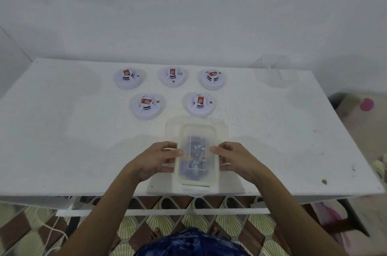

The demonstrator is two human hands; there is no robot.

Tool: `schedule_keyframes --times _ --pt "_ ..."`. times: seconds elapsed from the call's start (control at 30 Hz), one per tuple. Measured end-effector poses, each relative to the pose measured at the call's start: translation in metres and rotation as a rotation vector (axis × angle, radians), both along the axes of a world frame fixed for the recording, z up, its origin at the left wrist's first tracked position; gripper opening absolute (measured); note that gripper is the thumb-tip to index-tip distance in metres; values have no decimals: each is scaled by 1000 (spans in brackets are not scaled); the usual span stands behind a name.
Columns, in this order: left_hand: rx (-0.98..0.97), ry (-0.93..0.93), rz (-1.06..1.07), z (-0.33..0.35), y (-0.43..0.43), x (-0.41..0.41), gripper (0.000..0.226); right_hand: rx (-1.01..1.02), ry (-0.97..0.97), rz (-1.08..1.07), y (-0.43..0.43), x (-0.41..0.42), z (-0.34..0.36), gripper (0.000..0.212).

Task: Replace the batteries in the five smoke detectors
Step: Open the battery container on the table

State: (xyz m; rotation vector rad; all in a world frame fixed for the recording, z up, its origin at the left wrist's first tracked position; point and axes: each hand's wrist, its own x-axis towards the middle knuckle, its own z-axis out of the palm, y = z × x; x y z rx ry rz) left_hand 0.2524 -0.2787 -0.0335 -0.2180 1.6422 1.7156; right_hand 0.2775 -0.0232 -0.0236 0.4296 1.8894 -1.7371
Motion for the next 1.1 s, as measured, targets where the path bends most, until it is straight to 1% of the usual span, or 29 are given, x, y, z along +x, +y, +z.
schedule_keyframes --times 0.1,0.2,0.33,0.4,0.47,0.57,0.67,0.77,0.83,0.9,0.93,1.03,1.07,1.1 --pt "41 -57 -17 -1 2 0 37 -136 -63 -18 3 -1 -4 41" --pt "67 -76 -23 0 4 -2 35 -170 -97 0 4 -3 -5 39" --pt "99 -81 -34 3 5 -4 38 -206 -127 36 5 -5 -4 44" --pt "100 -87 -54 4 6 -6 39 -181 -123 46 7 -8 -5 48" --pt "104 -101 -73 5 6 -8 41 -116 -103 48 8 -11 -3 60" --pt "97 -93 -116 5 2 -11 54 -53 -73 73 5 -13 1 75" --pt "50 -52 -82 5 3 -10 50 -39 -48 67 5 -14 0 79" --pt "-18 2 -73 4 2 -5 55 -18 -21 51 4 -9 3 68" --pt "-85 67 -60 8 3 -2 53 35 20 0 2 -5 4 58" --pt "-153 127 -40 12 2 0 59 120 63 -46 1 -3 6 53" --pt "-159 151 -27 16 2 2 55 162 79 -54 0 -2 10 49" --pt "-110 246 -4 28 -6 4 18 237 138 -60 2 1 30 35" --pt "-92 291 -11 35 -10 5 11 243 167 -65 3 2 40 32" --pt "-75 335 -16 43 -12 5 11 247 197 -68 5 4 50 30"
